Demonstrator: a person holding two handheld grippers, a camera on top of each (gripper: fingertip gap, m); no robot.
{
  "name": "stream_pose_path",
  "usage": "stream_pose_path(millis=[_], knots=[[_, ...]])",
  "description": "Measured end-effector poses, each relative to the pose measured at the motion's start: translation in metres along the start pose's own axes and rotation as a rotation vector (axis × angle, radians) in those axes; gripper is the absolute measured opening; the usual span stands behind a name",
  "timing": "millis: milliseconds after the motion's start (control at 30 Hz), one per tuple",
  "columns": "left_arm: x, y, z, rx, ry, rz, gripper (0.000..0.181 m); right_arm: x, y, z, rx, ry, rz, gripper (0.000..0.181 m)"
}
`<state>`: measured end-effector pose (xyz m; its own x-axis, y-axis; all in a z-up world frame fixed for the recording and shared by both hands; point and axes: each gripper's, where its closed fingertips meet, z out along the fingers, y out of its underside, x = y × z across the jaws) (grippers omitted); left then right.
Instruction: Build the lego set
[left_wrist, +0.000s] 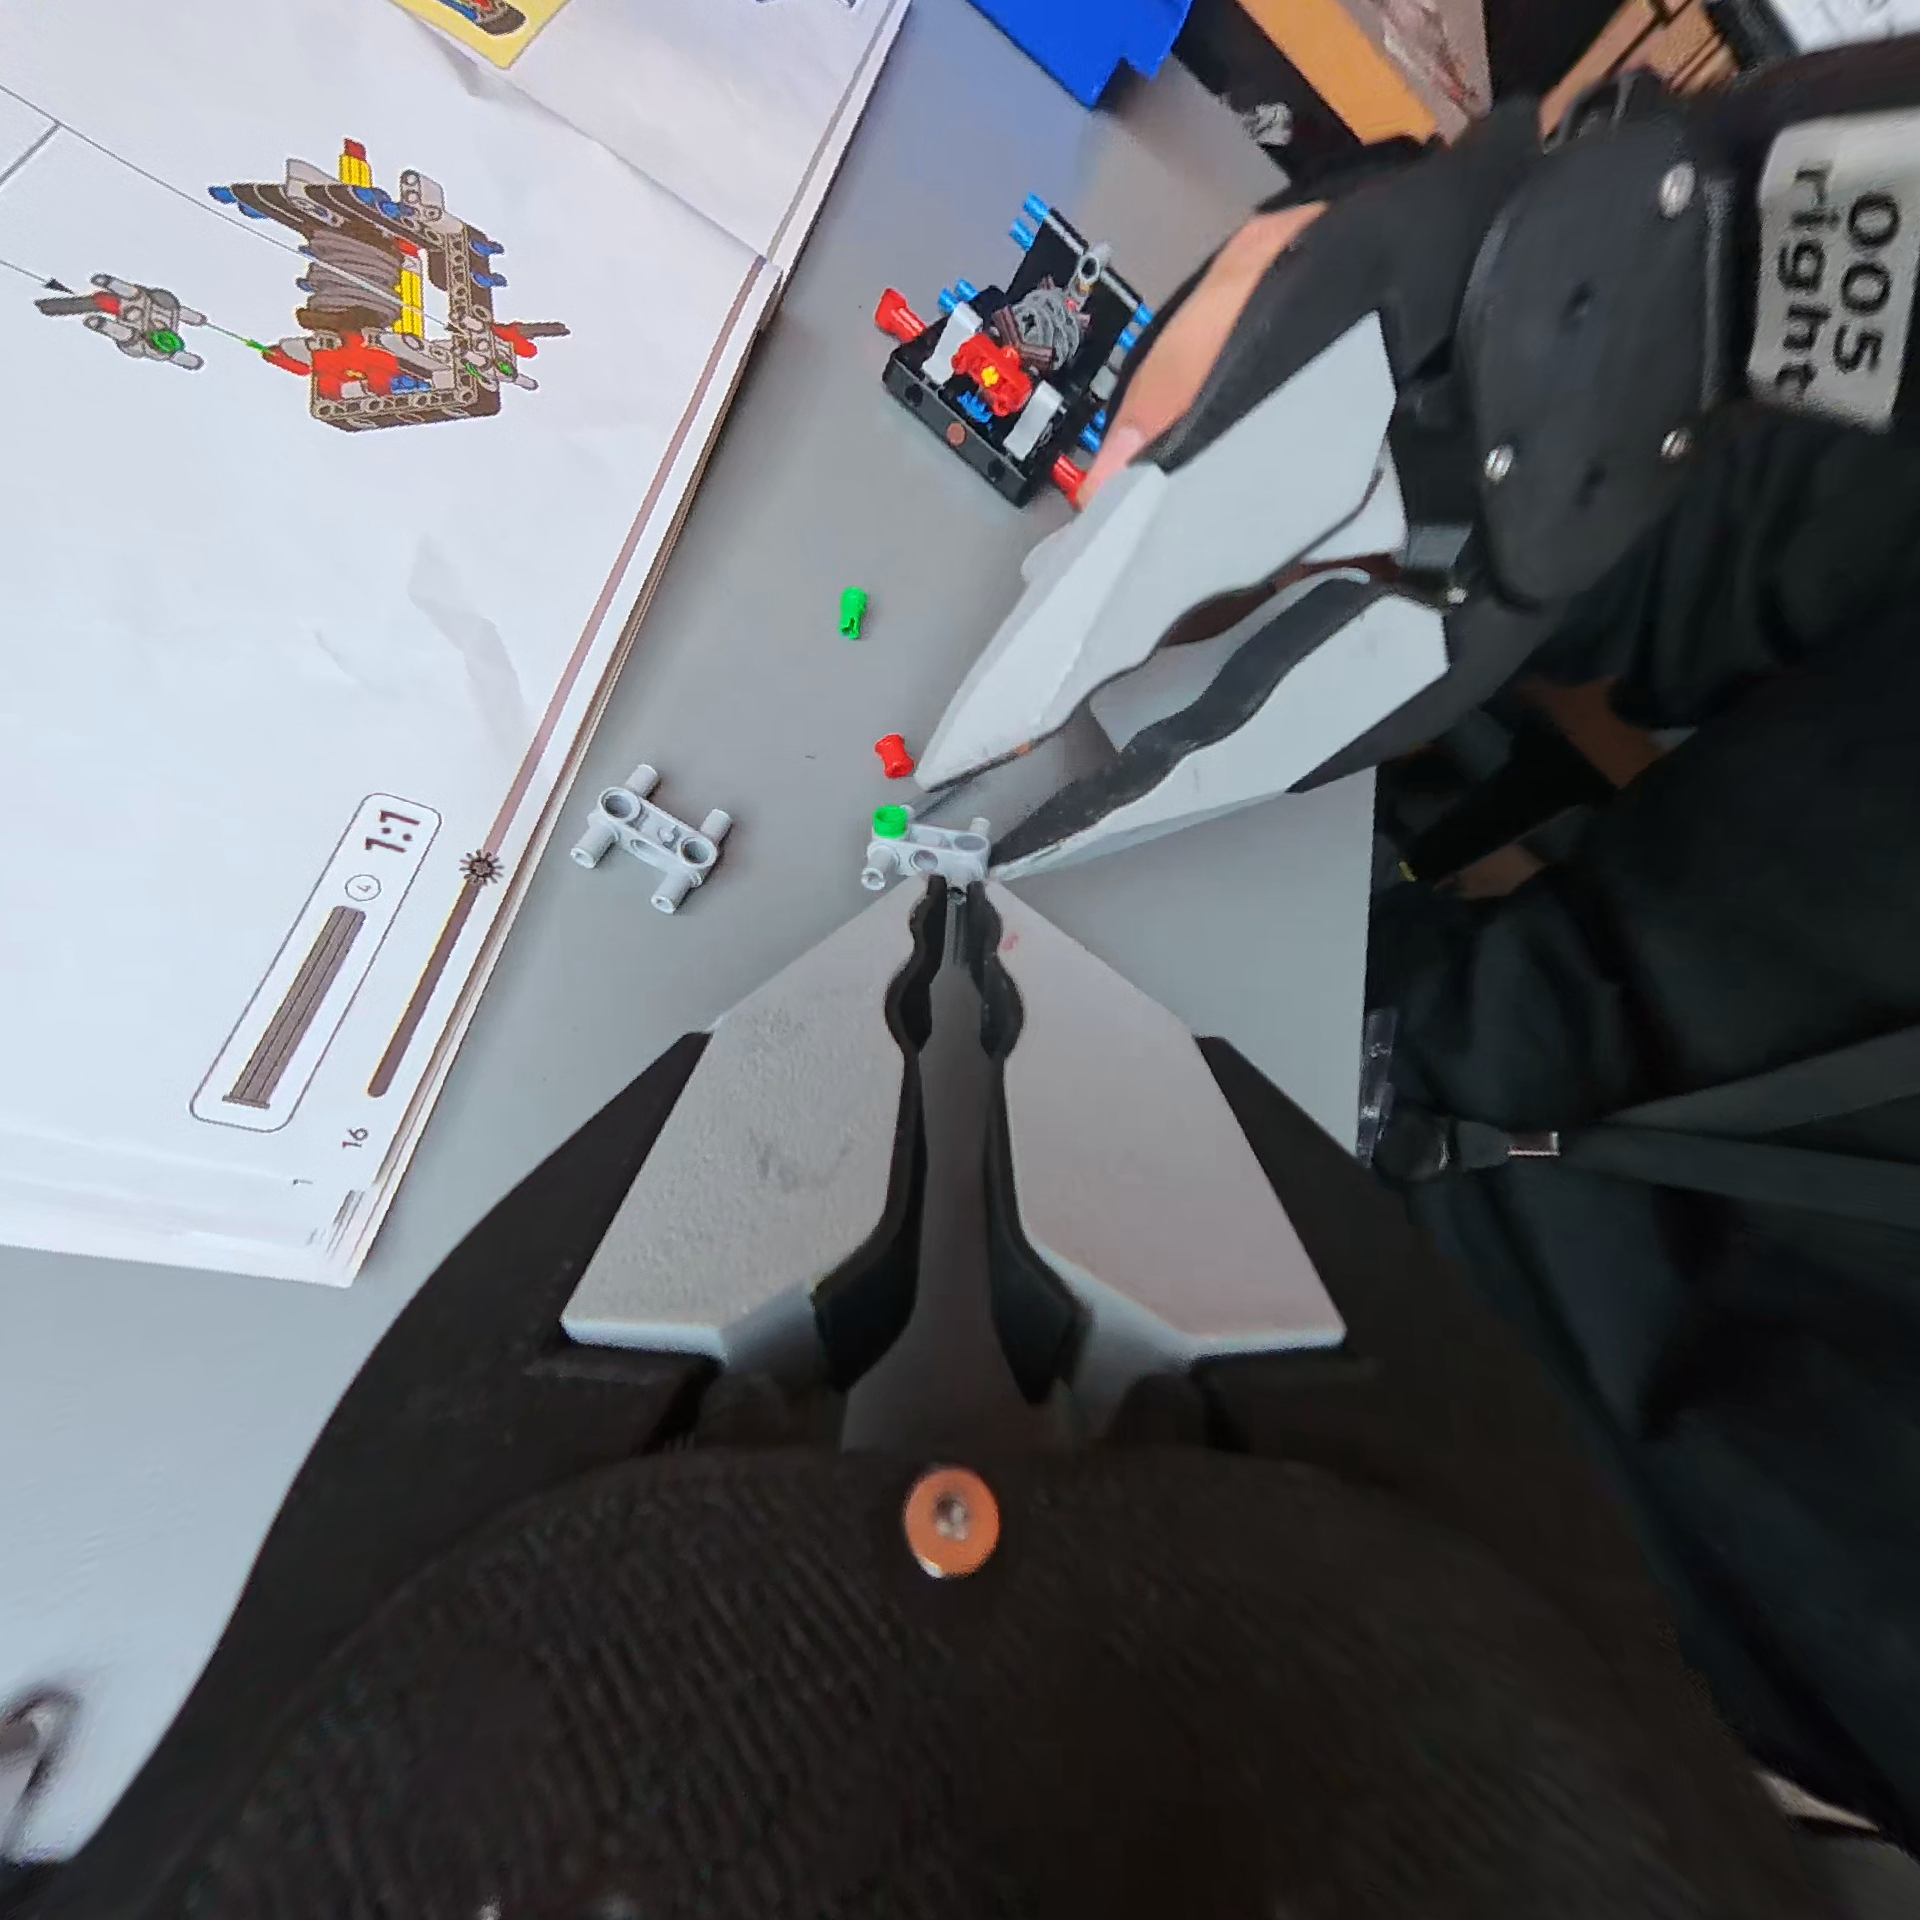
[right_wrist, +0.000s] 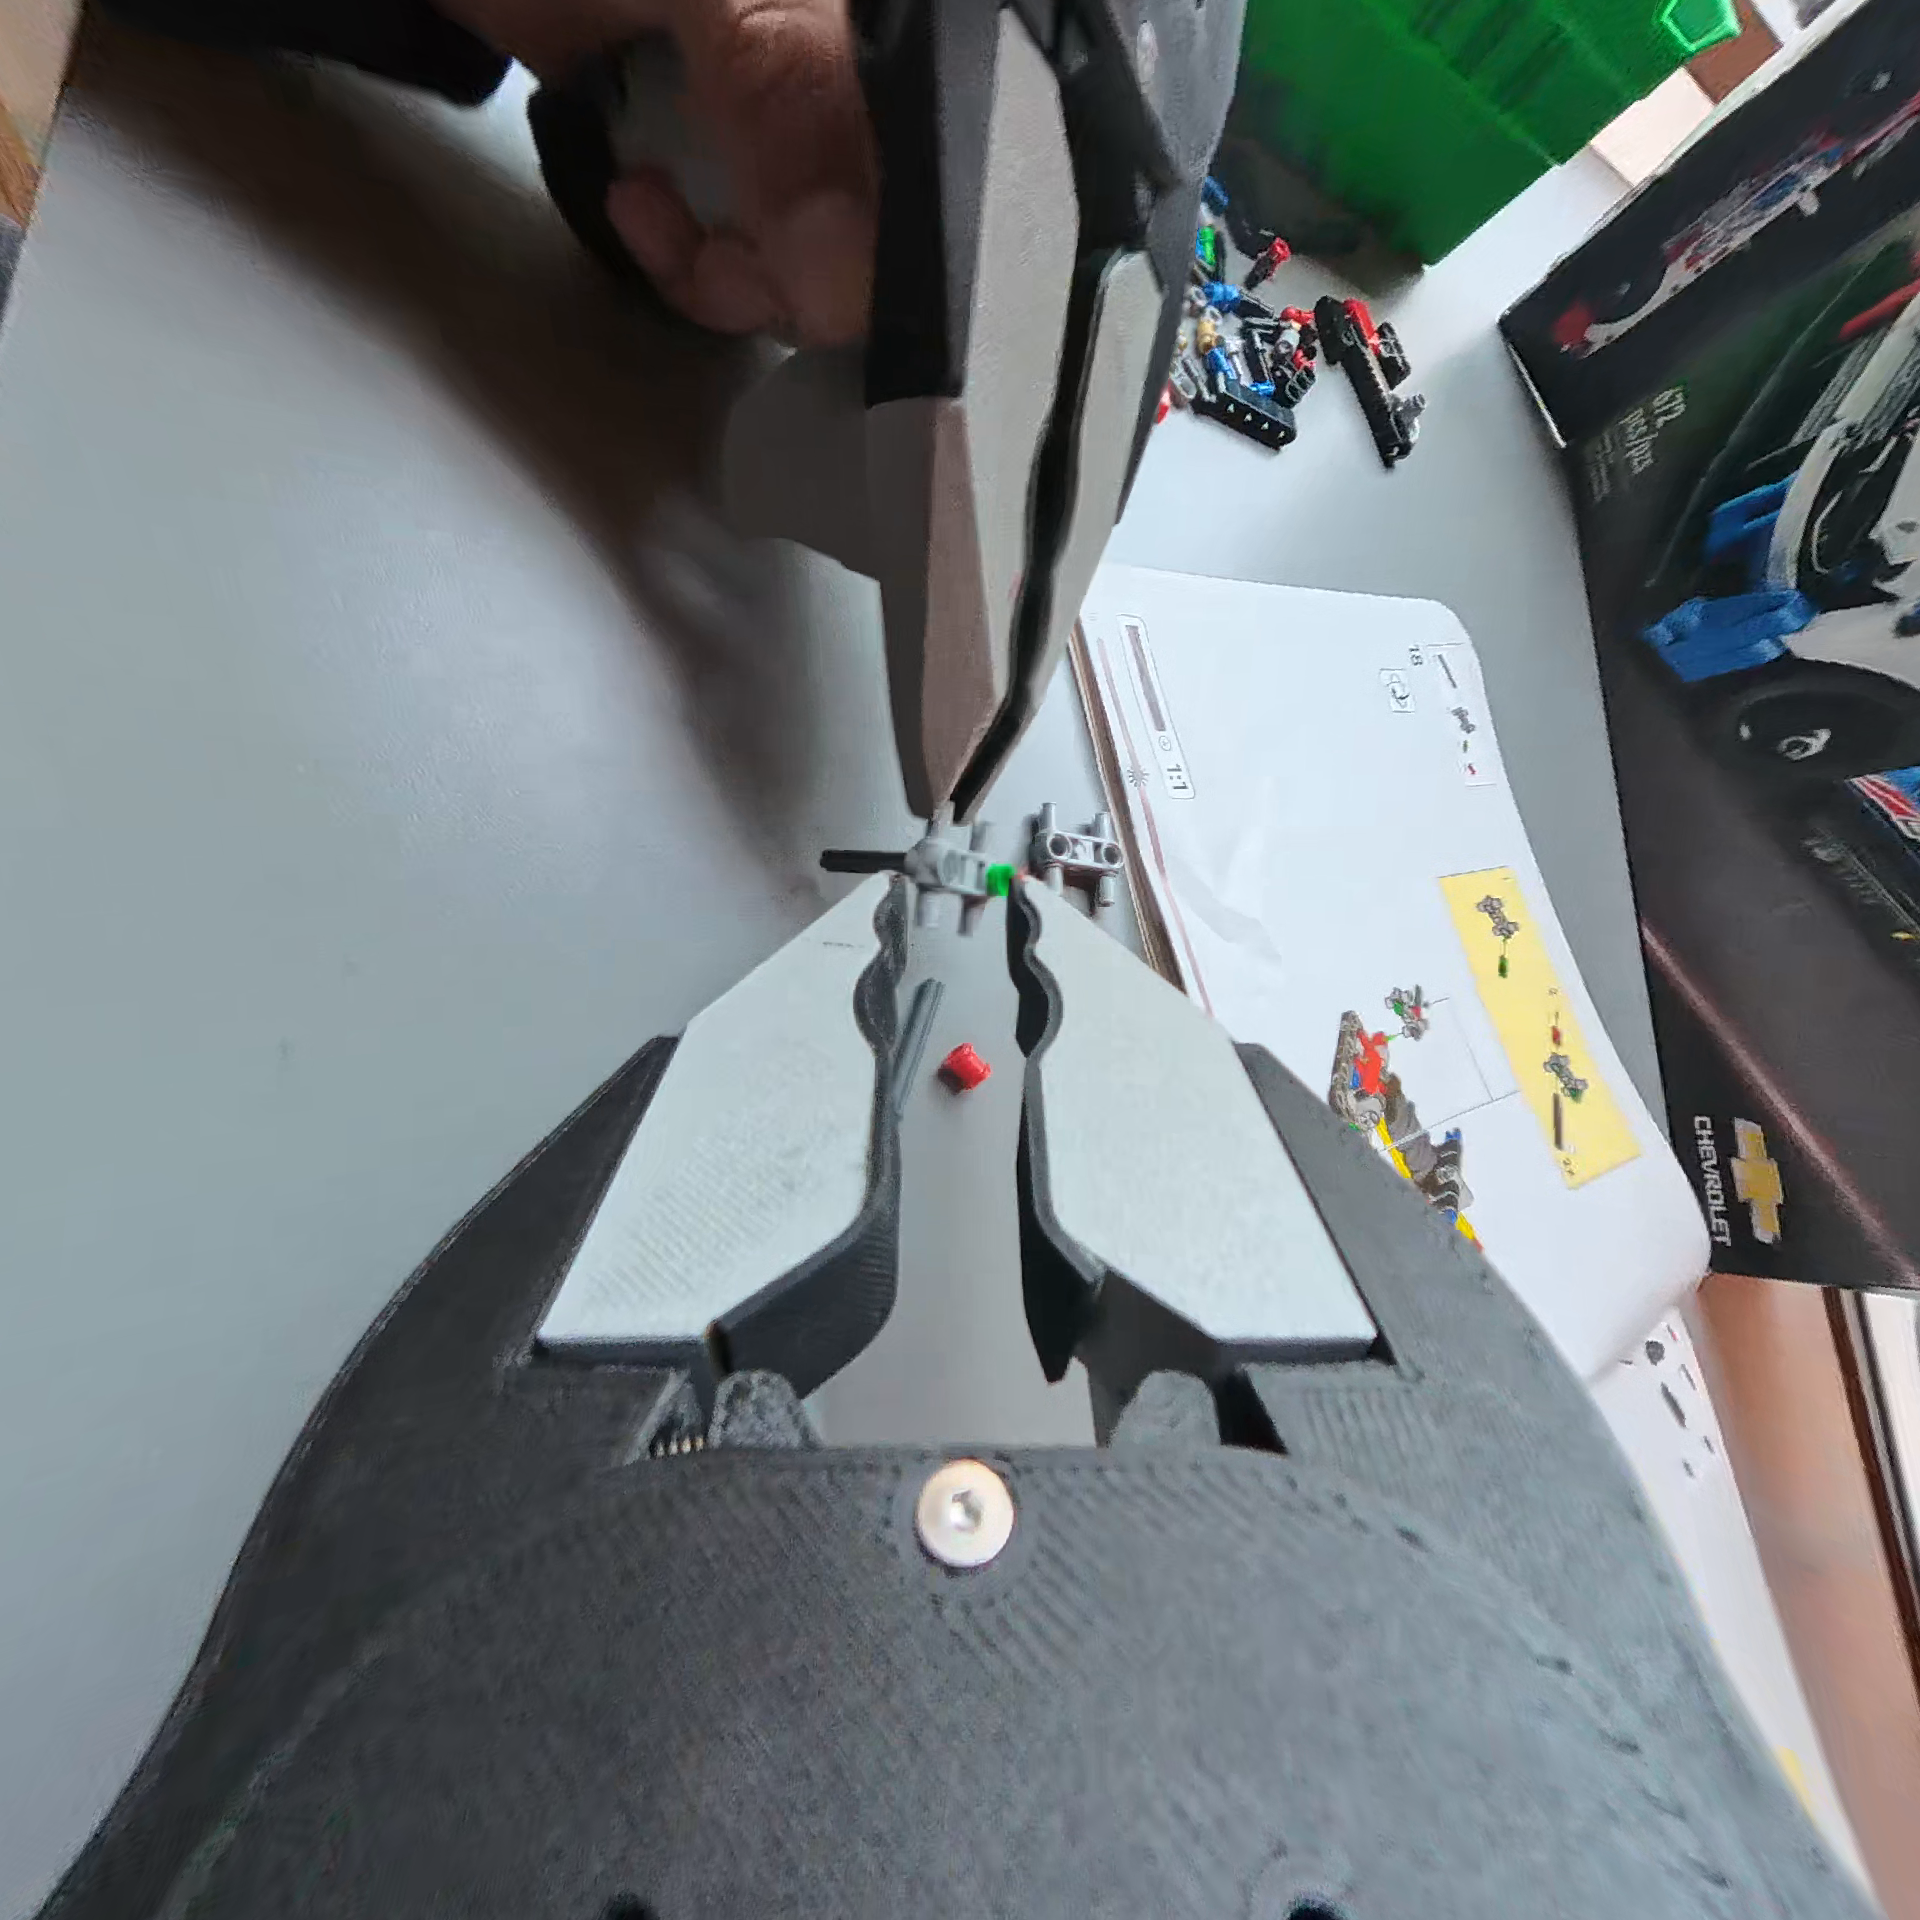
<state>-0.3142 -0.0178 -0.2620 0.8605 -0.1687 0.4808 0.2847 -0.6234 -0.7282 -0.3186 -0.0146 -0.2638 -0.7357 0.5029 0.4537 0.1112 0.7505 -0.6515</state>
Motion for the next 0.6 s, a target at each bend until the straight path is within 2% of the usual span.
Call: stream_pose_path(millis=[200, 600], knots=[[0.005, -0.007, -0.005, 0.040, 0.023, -0.051, 0.002, -0.004, 0.004, 0.001, -0.001, 0.003, -0.023, 0.002], [-0.007, -0.001, -0.002, 0.033, -0.029, -0.048, 0.002, -0.006, 0.020, 0.009, -0.036, -0.081, 0.103, 0.002]])
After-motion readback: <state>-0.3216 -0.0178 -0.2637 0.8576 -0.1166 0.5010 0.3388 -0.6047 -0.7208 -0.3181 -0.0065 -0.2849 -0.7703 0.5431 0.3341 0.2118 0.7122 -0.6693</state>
